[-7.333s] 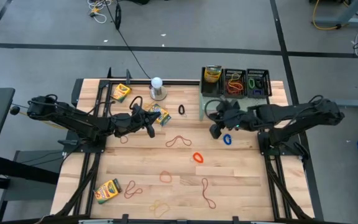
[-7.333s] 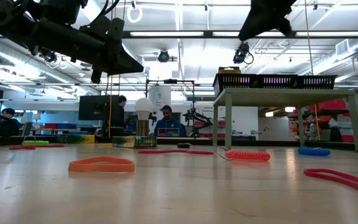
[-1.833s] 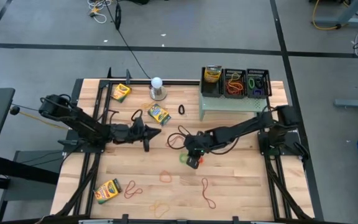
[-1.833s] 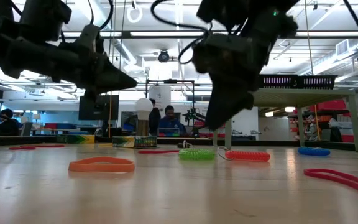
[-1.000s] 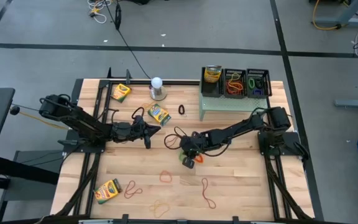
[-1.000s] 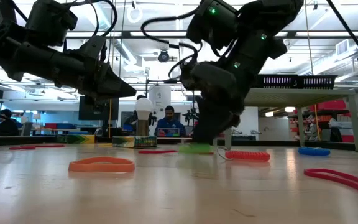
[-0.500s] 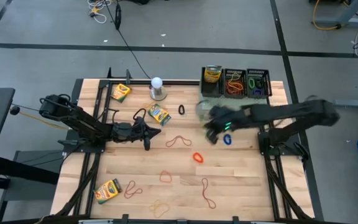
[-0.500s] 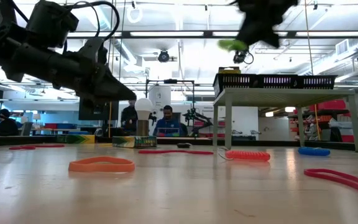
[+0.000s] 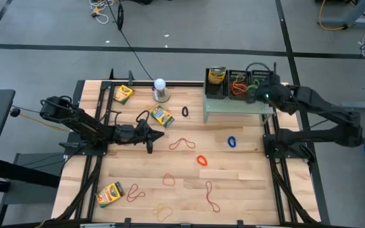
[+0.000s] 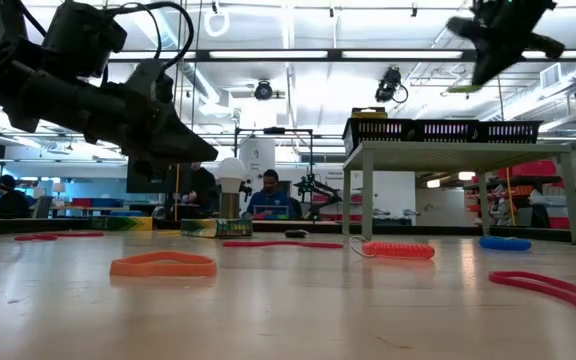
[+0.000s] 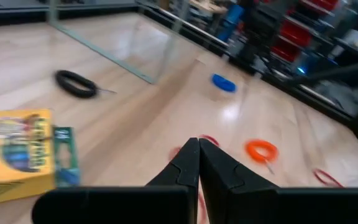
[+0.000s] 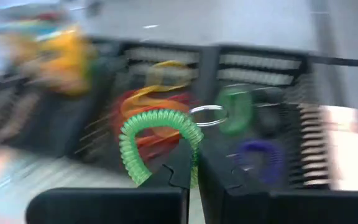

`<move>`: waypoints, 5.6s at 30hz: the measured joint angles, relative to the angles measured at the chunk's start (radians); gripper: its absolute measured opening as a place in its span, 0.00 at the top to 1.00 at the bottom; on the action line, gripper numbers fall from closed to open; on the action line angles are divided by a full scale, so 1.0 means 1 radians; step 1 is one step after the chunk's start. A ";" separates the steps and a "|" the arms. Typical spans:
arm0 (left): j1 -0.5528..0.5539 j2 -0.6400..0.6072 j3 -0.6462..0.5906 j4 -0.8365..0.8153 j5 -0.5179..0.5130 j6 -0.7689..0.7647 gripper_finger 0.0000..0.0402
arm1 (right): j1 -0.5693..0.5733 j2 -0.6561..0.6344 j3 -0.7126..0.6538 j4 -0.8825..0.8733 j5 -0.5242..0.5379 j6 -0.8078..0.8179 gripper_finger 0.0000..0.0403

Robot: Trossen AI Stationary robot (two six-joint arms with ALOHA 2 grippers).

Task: Pick & Place Office Desk Supplies
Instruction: Put the green spring keychain into the right basket on the shelf, then put the right crayon box into the left basket on the shelf

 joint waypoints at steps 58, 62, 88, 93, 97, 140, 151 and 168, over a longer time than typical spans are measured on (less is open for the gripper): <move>0.001 0.000 0.001 0.020 -0.035 0.000 0.97 | 0.476 0.141 -0.087 0.441 -0.098 -0.050 0.98; 0.034 -0.001 0.035 0.034 0.003 0.000 0.97 | 0.536 0.146 -0.198 0.672 -0.093 -0.088 0.98; 0.135 -0.006 0.478 0.000 0.037 0.079 0.98 | 0.552 0.144 -0.278 0.837 -0.110 -0.265 0.97; 0.188 -0.047 0.595 -0.487 0.190 0.094 0.98 | 0.553 0.144 -0.278 0.845 -0.119 -0.269 0.97; 0.176 -0.113 0.676 -0.861 0.302 0.174 0.99 | 0.559 0.144 -0.278 0.845 -0.121 -0.275 0.97; 0.276 0.300 0.803 -1.442 0.076 0.072 0.67 | 0.559 0.145 -0.277 0.866 -0.058 -0.320 0.97; 0.275 0.344 0.804 -1.434 0.076 0.051 0.93 | 0.559 0.145 -0.277 0.866 -0.048 -0.323 0.97; 0.187 0.076 0.803 -1.200 0.251 -0.211 0.99 | 0.635 0.138 -0.276 0.829 -0.092 0.084 0.97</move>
